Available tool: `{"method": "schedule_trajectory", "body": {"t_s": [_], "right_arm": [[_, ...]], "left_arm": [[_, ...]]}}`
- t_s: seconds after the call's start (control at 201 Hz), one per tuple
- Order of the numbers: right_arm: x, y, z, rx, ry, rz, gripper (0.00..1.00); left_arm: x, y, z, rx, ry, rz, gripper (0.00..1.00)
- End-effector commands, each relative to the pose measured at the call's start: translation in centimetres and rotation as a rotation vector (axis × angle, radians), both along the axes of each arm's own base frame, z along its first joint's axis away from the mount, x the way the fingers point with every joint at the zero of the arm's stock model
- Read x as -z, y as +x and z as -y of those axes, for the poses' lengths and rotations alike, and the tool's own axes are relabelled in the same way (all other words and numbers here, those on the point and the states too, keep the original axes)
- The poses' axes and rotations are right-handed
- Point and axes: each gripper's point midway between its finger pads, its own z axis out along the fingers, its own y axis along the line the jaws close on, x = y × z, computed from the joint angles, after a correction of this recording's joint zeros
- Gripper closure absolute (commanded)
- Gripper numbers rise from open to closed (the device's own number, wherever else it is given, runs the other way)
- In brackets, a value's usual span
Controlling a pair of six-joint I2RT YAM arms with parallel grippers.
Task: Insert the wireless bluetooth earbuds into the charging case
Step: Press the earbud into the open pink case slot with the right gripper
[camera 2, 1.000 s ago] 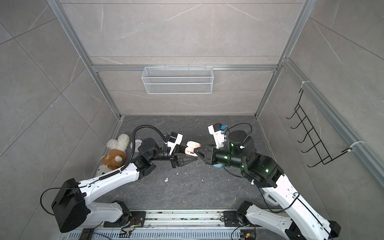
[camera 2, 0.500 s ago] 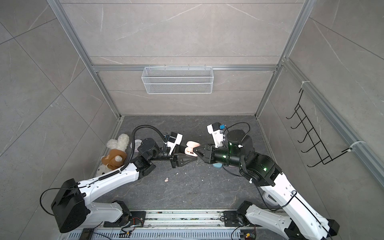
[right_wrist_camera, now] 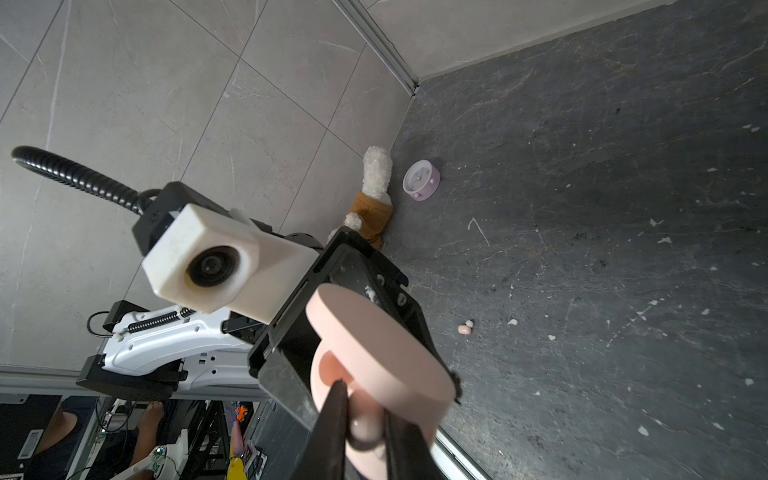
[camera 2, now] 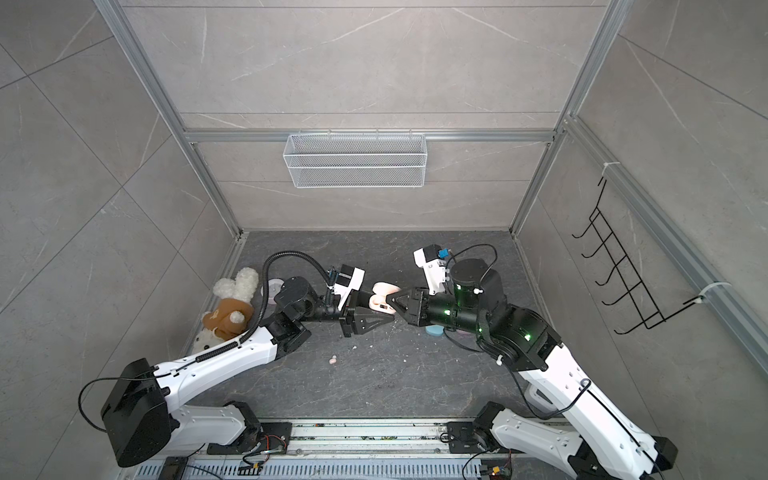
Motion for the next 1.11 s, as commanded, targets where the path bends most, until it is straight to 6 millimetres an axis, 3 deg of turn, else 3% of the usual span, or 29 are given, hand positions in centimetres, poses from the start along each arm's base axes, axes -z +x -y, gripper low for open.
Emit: {"method": "schedule_trajectory", "body": {"t_s": [0.0,0.229,1.105], "right_arm": [[-0.4,0.0,-0.2,-0.007,0.014,0.0,0.82],[0.5,-0.3,0.1,-0.009,-0.014,-0.026,0.82],[-0.1,0.3,-0.1,-0.01,-0.087,-0.033,0.46]], "left_arm": [[-2.9,-1.5,-0.9,0.025,-0.082,0.096,0.78],[-3.1,-1.6,-1.1,0.017,-0.086,0.102,0.78],[-3.0,-2.2,-0.9,0.037,-0.075,0.105,0.78]]}}
